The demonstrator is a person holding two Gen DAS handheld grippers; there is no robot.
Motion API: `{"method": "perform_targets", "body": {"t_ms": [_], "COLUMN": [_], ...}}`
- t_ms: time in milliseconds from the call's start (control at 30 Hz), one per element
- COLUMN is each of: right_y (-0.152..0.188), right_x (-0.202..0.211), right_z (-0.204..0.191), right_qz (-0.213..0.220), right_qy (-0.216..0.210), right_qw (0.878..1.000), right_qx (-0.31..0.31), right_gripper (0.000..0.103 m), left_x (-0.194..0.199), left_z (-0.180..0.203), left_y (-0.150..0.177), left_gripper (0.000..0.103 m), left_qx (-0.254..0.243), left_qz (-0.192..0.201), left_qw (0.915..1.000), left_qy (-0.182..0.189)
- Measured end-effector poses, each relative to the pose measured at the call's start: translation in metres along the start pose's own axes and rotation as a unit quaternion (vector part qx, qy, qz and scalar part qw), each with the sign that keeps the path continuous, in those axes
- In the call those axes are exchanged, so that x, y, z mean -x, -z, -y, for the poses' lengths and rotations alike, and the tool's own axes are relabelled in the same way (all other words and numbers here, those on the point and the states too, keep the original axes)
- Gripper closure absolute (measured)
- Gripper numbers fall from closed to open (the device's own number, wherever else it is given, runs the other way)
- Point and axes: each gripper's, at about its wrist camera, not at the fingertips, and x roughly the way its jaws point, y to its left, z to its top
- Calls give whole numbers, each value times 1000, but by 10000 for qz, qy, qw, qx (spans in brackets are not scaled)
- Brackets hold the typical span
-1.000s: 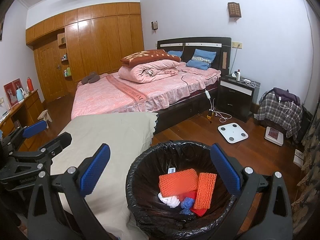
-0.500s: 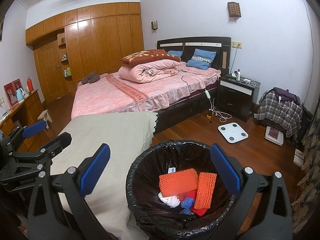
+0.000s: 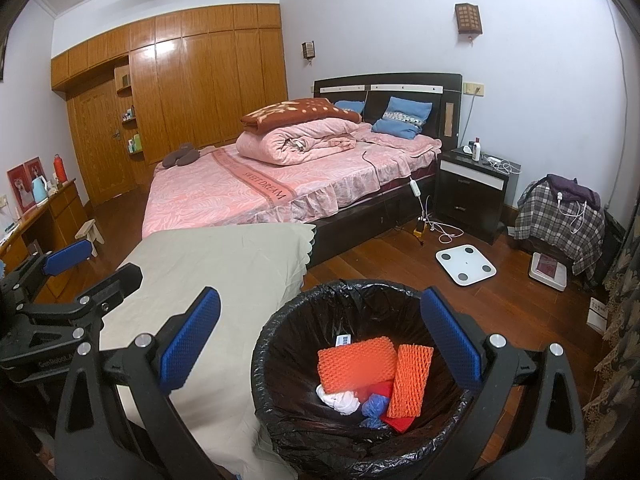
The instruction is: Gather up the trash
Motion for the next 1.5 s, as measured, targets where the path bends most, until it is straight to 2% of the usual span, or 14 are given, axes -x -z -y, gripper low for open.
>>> {"method": "perform_targets", "body": {"t_ms": [1500], "right_y": [-2], "right_x": [-1], "right_z": [0], "right_qz": [-21], "right_qy": [-6], "right_qw": [10000], "right_qx": [-13], "right_gripper": [6], "left_x": [-1], "left_z": [-7], "left_y": [0], "left_gripper": [6], "left_qx": [-10], "left_qz": [-14], "left_qw": [10000], "left_qy": [-8]}}
